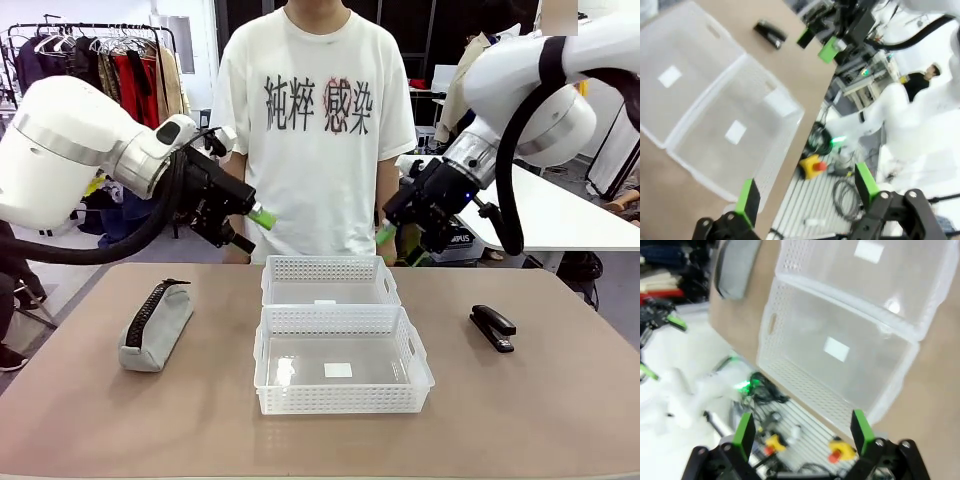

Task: Distribute items into two baskets.
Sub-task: Pick up the Pencil pouch that the person points to.

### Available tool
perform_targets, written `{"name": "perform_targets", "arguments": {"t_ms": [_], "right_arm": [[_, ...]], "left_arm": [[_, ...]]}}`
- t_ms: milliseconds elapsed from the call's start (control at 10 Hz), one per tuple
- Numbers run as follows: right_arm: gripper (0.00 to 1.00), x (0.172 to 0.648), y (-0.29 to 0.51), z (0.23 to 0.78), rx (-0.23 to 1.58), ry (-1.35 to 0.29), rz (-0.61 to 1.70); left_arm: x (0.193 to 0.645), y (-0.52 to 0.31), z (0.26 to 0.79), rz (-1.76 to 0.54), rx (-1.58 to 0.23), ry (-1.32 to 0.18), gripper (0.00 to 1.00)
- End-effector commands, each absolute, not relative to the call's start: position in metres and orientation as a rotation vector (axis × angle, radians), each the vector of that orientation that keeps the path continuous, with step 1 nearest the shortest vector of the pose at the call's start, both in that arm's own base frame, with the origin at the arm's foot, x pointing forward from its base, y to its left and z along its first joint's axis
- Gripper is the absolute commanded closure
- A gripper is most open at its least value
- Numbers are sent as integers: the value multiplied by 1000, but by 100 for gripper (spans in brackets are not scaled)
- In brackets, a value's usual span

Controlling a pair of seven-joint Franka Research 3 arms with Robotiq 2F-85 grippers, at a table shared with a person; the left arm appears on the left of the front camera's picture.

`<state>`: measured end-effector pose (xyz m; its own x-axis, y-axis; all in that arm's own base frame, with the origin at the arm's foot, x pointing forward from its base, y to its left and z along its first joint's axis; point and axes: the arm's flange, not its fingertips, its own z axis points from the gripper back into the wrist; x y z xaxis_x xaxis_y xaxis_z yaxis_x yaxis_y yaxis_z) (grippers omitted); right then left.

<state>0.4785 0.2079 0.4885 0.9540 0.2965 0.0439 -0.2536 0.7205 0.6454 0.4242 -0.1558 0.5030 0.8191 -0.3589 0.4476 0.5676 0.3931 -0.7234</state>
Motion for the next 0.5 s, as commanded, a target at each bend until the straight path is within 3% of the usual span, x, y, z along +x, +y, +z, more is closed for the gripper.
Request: {"name": "perform_targets", "arguments": {"t_ms": [0, 100, 400], "right_arm": [[0, 494, 195, 499, 864, 44, 131], [0, 501, 186, 502, 928, 58, 98], [0, 494, 187, 498, 846, 62, 153]], "left_arm": [[431, -151, 498, -496, -1094, -270, 0], [431, -149, 497, -511, -1136, -250, 0], [433, -148, 498, -495, -1098, -240, 0]]}}
